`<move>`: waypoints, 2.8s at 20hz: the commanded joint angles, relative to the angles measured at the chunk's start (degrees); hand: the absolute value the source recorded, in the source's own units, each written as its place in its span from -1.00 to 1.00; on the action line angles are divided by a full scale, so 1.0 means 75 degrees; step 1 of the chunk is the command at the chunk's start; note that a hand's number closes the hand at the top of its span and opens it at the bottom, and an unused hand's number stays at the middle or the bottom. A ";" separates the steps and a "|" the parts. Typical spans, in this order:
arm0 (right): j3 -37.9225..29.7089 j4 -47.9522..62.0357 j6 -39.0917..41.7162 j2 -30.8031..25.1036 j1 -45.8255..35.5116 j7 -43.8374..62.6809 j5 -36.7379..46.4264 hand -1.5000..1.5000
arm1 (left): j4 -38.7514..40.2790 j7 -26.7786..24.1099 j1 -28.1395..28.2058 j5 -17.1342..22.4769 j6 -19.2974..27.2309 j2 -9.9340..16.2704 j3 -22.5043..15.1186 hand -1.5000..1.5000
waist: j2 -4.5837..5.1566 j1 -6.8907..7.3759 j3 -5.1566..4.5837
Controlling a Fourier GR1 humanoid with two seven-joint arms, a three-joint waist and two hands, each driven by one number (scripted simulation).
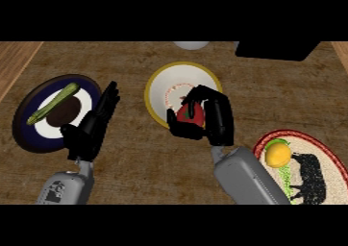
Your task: Pick the tomato from the placemat and place it in the bowl
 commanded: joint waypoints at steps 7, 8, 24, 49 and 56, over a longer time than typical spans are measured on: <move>0.0441 0.1193 -0.1454 0.0032 -0.2594 0.3866 0.1836 1.00 | 0.0165 -0.0044 -0.0117 -0.0077 -0.0018 -0.0086 -0.0121 0.00 | 0.0012 0.0162 -0.0031; 0.0408 0.1288 -0.1418 0.0032 -0.2979 0.4356 0.1924 1.00 | 0.0141 0.0027 -0.0153 -0.0060 -0.0057 -0.0088 -0.0149 0.00 | -0.0005 0.0155 -0.0020; 0.0688 0.4821 0.1007 0.0030 -0.7312 0.9336 0.3409 1.00 | 0.0165 -0.0042 -0.0262 -0.0147 0.0101 -0.0177 -0.0091 0.00 | 0.0164 0.0109 0.0029; 0.0439 0.5385 -0.0948 0.0029 -0.4555 0.7265 0.1268 -1.00 | -0.0160 0.0189 -0.0287 -0.0063 0.0124 -0.0012 0.0278 0.00 | 0.0194 -0.0309 0.0084; 0.0880 0.5026 -0.2767 0.0030 -0.4184 0.5895 0.0872 -1.00 | -0.0158 -0.0230 0.0231 0.0103 -0.0112 0.0020 0.0322 0.00 | 0.0197 -0.0288 0.0079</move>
